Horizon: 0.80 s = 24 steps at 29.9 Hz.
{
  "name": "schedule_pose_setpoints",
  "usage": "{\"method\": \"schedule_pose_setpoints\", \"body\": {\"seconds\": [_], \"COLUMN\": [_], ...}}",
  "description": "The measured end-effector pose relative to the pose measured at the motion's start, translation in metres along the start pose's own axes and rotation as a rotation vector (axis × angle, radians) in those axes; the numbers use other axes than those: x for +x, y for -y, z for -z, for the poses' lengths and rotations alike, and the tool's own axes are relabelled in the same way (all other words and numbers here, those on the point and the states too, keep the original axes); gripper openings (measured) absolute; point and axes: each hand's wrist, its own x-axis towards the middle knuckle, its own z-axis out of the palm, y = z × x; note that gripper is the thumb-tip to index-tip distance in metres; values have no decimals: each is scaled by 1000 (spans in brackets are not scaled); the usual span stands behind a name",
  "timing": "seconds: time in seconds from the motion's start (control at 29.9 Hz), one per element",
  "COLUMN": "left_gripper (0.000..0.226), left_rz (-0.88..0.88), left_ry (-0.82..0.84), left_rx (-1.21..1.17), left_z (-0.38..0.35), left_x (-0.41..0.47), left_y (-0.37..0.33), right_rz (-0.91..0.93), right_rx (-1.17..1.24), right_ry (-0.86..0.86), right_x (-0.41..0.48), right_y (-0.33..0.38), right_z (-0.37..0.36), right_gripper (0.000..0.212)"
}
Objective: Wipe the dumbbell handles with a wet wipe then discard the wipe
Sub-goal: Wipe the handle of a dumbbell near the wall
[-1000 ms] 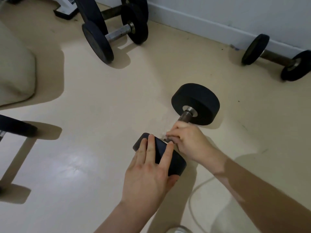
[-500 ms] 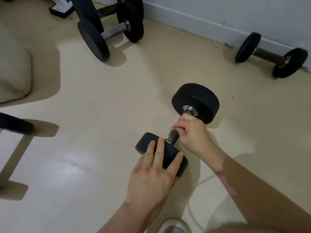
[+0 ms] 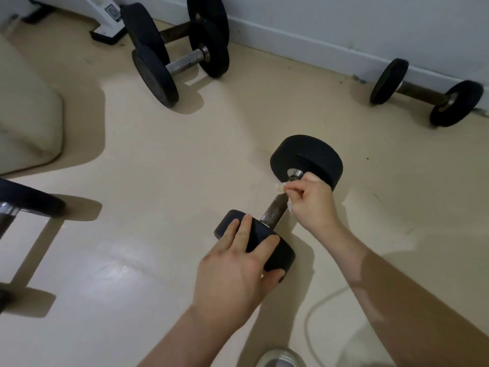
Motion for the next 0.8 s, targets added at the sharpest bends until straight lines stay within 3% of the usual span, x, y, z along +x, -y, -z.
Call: {"method": "schedule_pose_setpoints", "body": {"seconds": [0.13, 0.3, 0.43, 0.5, 0.6, 0.7, 0.8], "left_gripper": [56, 48, 49, 57, 68, 64, 63], "left_rz": [47, 70, 63, 13, -270, -375, -338], "left_ry": [23, -20, -2, 22, 66, 269, 291], "left_rx": [-52, -216, -348, -204, 137, 329, 442], "left_z": [10, 19, 25, 26, 32, 30, 37], "left_x": [9, 21, 29, 28, 30, 33, 46], "left_y": [11, 31, 49, 53, 41, 31, 36], "right_rz": [97, -75, 39, -3, -58, 40, 59], "right_rx": [89, 134, 220, 240, 241, 254, 248], "right_ry": [140, -110, 118, 32, -181, 20, 75], "right_x": [-32, 8, -17, 5, 28, 5, 19], "right_y": [19, 13, 32, 25, 26, 43, 42], "right_z": [-13, -17, -31, -35, -41, -54, -48], "right_gripper": [12, 13, 12, 11, 11, 11, 11]}}
